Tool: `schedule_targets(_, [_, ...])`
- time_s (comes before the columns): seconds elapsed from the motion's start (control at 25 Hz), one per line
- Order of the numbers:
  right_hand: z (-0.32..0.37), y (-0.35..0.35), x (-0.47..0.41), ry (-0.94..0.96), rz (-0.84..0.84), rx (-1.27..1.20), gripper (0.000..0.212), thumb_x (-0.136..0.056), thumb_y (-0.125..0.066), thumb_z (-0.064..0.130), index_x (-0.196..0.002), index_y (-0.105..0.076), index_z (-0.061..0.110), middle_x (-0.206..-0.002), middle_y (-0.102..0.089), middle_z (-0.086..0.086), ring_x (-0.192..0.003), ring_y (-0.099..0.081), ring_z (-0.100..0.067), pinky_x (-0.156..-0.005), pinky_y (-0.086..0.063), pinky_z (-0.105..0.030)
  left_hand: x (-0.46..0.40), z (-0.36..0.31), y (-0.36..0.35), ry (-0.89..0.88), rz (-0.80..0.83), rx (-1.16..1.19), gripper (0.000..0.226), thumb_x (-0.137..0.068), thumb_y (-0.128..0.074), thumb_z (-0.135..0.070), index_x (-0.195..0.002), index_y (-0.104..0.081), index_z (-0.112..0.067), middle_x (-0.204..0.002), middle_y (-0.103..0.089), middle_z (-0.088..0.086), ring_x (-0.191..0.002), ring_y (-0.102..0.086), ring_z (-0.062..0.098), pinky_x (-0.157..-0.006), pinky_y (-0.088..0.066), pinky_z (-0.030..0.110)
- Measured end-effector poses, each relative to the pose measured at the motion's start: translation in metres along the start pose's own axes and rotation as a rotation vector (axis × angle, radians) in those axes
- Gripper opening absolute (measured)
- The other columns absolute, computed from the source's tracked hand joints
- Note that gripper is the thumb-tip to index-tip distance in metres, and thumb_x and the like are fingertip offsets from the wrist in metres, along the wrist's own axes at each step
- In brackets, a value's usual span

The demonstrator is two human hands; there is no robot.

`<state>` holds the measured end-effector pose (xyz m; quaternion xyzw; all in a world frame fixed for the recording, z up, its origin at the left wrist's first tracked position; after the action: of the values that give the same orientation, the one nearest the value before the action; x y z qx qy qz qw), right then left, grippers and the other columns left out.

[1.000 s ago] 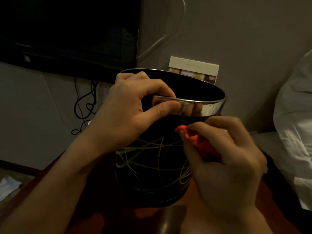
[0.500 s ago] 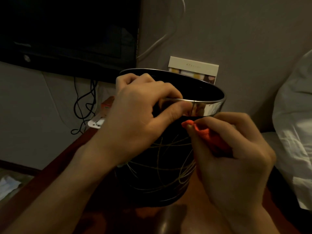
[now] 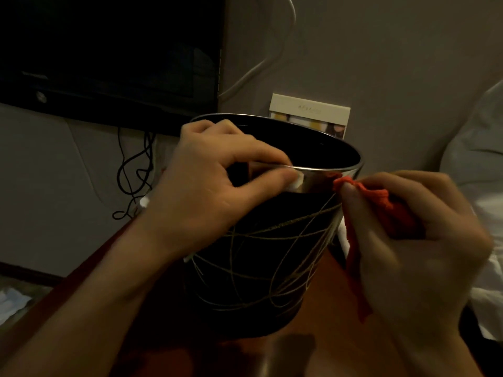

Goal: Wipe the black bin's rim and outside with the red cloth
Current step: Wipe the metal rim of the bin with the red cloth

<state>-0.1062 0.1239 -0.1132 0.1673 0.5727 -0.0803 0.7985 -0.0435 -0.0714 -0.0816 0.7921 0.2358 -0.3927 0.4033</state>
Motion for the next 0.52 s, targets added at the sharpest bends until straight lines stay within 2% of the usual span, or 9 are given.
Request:
schedule_targets(0.08, [-0.002,-0.001,0.0,-0.01,0.013,-0.009,0.014,-0.094,-0.074,0.028,-0.105,-0.07,0.021,-0.098,-0.062,0.001,-0.091,-0.059,0.006,-0.08,-0.042,-0.005,0.001,-0.006,-0.006,-0.022,-0.019,-0.036,0.014,-0.081,-0.065,-0.046,-0.094,-0.065,-0.041,-0.079,-0.06,-0.024,-0.088,-0.054,0.0,-0.097,-0.027,0.028])
schedule_targets(0.16, [-0.001,-0.004,0.002,-0.011,0.027,-0.007,0.015,-0.094,-0.074,0.027,-0.105,-0.073,0.016,-0.099,-0.062,-0.001,-0.083,-0.057,0.002,-0.08,-0.042,-0.005,-0.001,-0.004,-0.004,-0.019,-0.009,-0.003,0.013,-0.08,-0.066,-0.042,-0.094,-0.064,-0.043,-0.083,-0.062,-0.022,-0.089,-0.055,0.001,-0.097,-0.028,0.028])
schedule_targets(0.36, [0.015,-0.019,0.02,0.087,0.07,0.058,0.02,-0.09,-0.078,0.026,-0.1,-0.08,0.009,-0.102,-0.064,-0.004,-0.086,-0.058,-0.007,-0.076,-0.045,-0.009,-0.002,0.001,0.003,-0.012,0.025,0.037,0.014,-0.08,-0.066,-0.041,-0.093,-0.062,-0.047,-0.093,-0.062,-0.023,-0.089,-0.056,0.001,-0.098,-0.031,0.03])
schedule_targets(0.52, [0.014,-0.015,0.017,0.096,0.055,0.06,0.021,-0.09,-0.079,0.025,-0.101,-0.08,0.008,-0.103,-0.059,0.0,-0.087,-0.055,-0.004,-0.077,-0.043,-0.008,-0.003,0.001,0.002,-0.009,0.021,0.025,0.013,-0.08,-0.065,-0.042,-0.091,-0.061,-0.048,-0.094,-0.061,-0.025,-0.089,-0.056,0.0,-0.097,-0.03,0.027])
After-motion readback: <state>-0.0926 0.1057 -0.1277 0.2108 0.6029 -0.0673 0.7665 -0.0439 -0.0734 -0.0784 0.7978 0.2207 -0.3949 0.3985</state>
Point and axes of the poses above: each hand's wrist, its own x-axis away from the middle knuckle, its own y-axis out of the back of the hand, z = x × y, the point moved 4 cm from there along -x, towards the middle knuckle
